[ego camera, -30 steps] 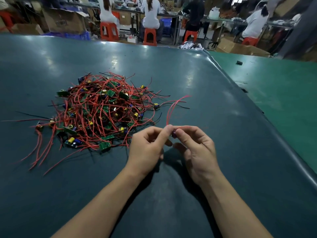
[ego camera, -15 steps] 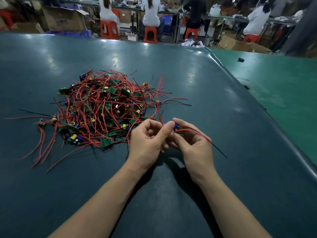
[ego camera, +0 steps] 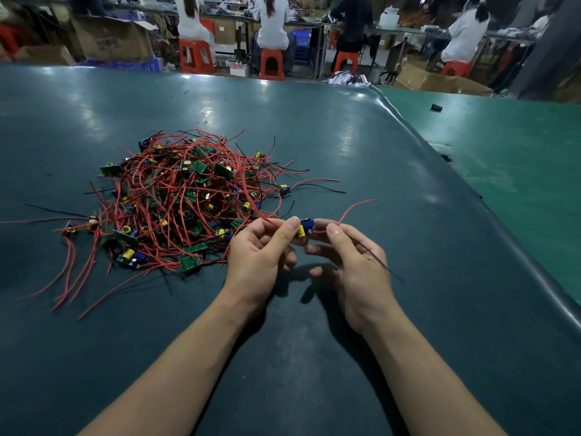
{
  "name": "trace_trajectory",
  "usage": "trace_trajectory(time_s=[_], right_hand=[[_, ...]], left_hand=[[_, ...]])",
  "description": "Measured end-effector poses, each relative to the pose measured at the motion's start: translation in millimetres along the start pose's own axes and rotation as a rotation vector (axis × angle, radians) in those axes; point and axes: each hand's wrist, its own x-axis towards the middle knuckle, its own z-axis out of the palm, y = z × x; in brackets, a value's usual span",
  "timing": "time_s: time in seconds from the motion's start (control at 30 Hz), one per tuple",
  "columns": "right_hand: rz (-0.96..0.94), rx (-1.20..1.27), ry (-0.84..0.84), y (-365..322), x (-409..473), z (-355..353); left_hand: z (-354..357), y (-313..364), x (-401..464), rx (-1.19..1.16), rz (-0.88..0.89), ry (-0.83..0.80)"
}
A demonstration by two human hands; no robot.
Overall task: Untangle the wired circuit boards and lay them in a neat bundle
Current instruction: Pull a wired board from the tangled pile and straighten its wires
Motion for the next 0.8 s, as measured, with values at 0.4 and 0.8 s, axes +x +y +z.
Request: trace_trajectory(time_s=[0.4,0.8], right_hand=[[0.125,0.055,0.055,-1.1,2.6,-1.6],[0.066,0.22,0.068,-9.0,3.7,-3.2]], left_hand=[[0.3,2.6,-3.0,-0.024,0.031,-0.142],[0.8,4.2,-0.9,-0.036,0.0,-0.105]])
